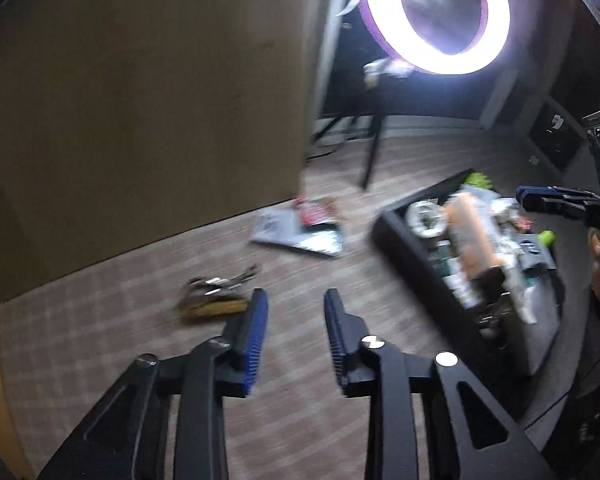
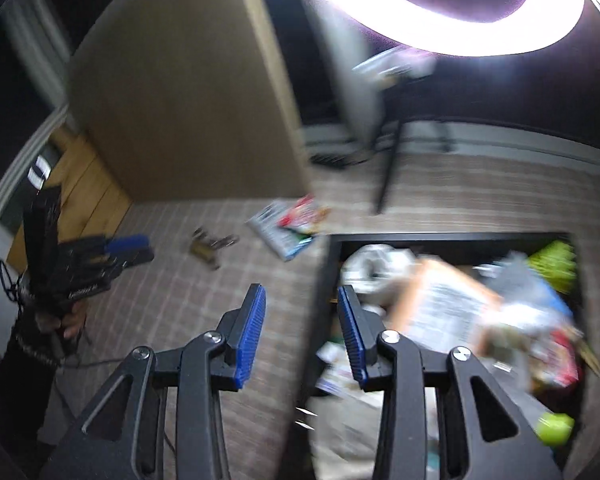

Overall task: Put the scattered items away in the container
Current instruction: 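Move left tool toward wooden clothespin while right tool approaches metal clip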

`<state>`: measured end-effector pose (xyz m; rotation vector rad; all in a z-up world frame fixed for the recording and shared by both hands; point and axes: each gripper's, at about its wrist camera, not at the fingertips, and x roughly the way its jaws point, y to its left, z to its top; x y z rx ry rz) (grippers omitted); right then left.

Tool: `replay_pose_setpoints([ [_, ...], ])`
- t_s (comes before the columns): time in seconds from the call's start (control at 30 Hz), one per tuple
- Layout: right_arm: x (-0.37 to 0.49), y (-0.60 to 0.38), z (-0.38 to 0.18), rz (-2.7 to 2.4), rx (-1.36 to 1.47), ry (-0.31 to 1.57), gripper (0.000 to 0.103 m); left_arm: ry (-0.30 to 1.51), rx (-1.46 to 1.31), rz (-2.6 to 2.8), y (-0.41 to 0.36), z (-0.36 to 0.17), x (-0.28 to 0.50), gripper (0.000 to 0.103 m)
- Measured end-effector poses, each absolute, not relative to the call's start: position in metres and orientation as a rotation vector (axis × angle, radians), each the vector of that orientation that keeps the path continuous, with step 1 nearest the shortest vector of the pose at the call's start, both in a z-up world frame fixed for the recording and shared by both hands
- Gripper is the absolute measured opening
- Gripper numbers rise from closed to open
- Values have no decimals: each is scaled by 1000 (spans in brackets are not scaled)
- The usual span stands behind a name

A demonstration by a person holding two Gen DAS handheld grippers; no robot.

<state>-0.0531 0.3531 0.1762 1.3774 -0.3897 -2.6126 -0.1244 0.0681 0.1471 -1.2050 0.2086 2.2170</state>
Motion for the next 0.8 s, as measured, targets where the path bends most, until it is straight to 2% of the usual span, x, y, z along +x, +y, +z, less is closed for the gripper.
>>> replay_pose_setpoints([
  [0.27,-113,268,116,-2396,1494,-344,37,218,-1279,2218,40,104,-161,32],
  [0.7,-175,188,67,-2295,1576,-139,37,276,-1277,2152,31,59,-195,32],
  [0.8,-186,182,56,-2301,1598,-94,37,269,-1266,2120,29,54,-201,38],
])
